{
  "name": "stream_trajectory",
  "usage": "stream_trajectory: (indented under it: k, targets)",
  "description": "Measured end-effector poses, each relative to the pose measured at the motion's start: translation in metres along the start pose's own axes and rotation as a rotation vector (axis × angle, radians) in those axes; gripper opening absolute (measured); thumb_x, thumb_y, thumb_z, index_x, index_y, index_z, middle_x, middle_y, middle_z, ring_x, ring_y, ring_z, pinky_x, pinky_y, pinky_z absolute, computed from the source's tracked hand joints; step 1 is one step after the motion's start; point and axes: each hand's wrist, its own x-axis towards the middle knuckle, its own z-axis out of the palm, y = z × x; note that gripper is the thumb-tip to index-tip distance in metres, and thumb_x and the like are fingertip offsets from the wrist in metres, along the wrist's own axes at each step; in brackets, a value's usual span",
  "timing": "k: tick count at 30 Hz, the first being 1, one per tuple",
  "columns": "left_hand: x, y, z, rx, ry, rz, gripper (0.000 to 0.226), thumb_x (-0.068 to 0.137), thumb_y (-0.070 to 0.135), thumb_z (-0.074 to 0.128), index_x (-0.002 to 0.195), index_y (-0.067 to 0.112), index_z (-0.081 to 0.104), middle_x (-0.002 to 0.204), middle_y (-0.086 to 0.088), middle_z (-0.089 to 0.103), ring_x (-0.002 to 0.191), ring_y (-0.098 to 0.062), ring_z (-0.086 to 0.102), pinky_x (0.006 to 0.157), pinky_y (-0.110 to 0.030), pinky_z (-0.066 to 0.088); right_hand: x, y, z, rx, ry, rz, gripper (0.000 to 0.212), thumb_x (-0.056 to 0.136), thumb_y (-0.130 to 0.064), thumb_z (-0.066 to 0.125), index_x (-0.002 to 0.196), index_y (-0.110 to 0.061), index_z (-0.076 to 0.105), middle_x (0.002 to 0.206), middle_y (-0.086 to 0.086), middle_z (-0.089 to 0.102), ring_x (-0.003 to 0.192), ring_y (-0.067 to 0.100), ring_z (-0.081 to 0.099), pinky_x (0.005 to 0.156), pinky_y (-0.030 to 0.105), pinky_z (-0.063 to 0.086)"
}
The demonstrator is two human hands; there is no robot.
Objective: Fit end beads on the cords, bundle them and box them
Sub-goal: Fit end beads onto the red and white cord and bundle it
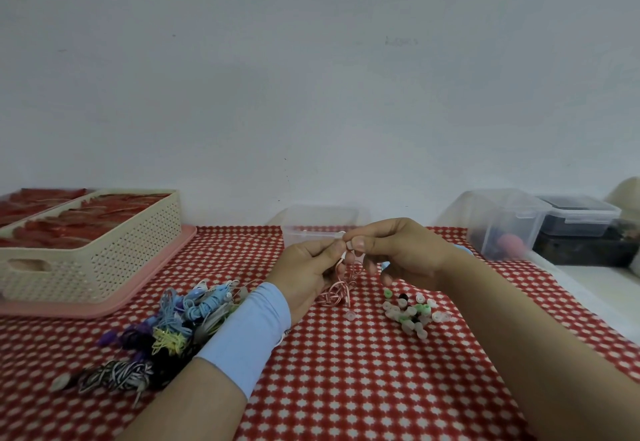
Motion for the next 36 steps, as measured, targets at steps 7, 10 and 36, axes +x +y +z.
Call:
stream_trajectory:
  k: [7, 10, 36]
  targets:
    - [-0.002, 0.002, 0.003, -0.008, -0.019, -0.005, 0.017, 0.096, 0.011, 0.056, 0.094, 0.005, 0.072, 0.075, 0.0, 0.069, 0.061, -0.005, 0.058, 0.061, -0.018, 0.051, -0.002, 0.004, -0.002, 0.063, -0.015, -0.019, 0.03, 0.078, -0.02, 0.072, 0.104, -0.007, 0.078, 0.088, 0.011, 0.073, 0.064, 0.015, 0.064, 0.045, 0.025, 0.053]
    - [-0.002, 0.001, 0.003, -0.008, -0.008, 0.002, 0.017, 0.095, 0.01, 0.058, 0.096, 0.002, 0.072, 0.076, -0.001, 0.069, 0.062, -0.006, 0.058, 0.061, -0.018, 0.051, -0.002, 0.005, -0.001, 0.054, -0.012, -0.033, 0.033, 0.078, -0.02, 0.071, 0.106, -0.004, 0.077, 0.089, 0.012, 0.073, 0.066, 0.016, 0.065, 0.047, 0.026, 0.054]
    - [0.004, -0.001, -0.007, 0.08, 0.089, -0.008, 0.016, 0.094, 0.016, 0.064, 0.1, 0.008, 0.075, 0.102, -0.02, 0.073, 0.08, -0.018, 0.066, 0.067, -0.023, 0.054, 0.003, 0.003, 0.005, -0.165, 0.162, -0.168, 0.014, 0.089, -0.007, 0.075, 0.102, -0.006, 0.079, 0.089, 0.017, 0.076, 0.07, 0.026, 0.071, 0.059, 0.035, 0.061]
